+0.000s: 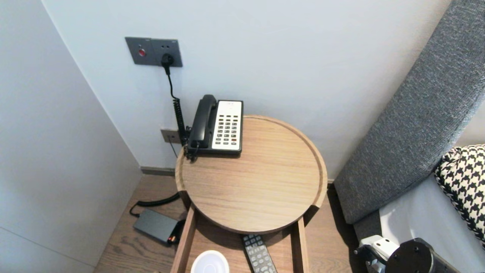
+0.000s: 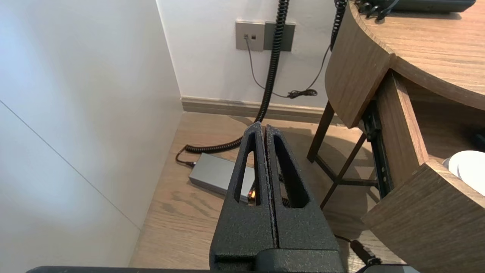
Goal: Close the nightstand drawer
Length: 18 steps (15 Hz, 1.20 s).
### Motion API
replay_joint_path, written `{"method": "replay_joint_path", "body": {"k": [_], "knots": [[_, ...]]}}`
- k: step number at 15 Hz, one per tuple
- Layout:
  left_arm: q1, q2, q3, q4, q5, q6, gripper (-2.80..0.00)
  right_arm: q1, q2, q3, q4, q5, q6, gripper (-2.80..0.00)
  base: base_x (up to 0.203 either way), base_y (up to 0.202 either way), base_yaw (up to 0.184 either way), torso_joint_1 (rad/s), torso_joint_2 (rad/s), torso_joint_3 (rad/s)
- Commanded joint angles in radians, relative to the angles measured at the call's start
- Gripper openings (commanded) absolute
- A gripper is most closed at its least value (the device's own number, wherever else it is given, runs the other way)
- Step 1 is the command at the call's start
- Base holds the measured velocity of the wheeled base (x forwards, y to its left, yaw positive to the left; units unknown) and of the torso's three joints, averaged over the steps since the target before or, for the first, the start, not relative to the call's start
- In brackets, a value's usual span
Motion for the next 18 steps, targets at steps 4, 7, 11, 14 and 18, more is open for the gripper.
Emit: {"method": "replay_joint_path", "body": {"k": [4, 7, 11, 14, 18], "knots": [[0.0, 0.0, 0.009, -0.001, 0.001, 0.0, -2.8, 0.07, 0.048, -0.038, 0.001, -0.003, 0.011, -2.8, 0.0, 0.0, 0.0, 0.0, 0.0, 0.0], [0.0, 0.0, 0.009, -0.001, 0.001, 0.0, -2.8, 0.086, 0.057, -0.042, 0.001, -0.003, 0.023, -2.8, 0.0, 0.0, 0.0, 0.0, 0.0, 0.0], [0.0, 0.0, 0.009, -0.001, 0.001, 0.0, -2.8, 0.134, 0.083, -0.047, 0.0, -0.015, 0.024, -2.8, 0.0, 0.0, 0.0, 0.0, 0.0, 0.0], [0.0, 0.0, 0.009, -0.001, -0.001, 0.0, -2.8, 0.139, 0.105, -0.066, -0.001, -0.022, 0.025, -2.8, 0.0, 0.0, 0.0, 0.0, 0.0, 0.0], [0.0, 0.0, 0.009, -0.001, 0.001, 0.0, -2.8, 0.146, 0.118, -0.111, -0.001, -0.024, 0.023, -2.8, 0.0, 0.0, 0.0, 0.0, 0.0, 0.0]]}}
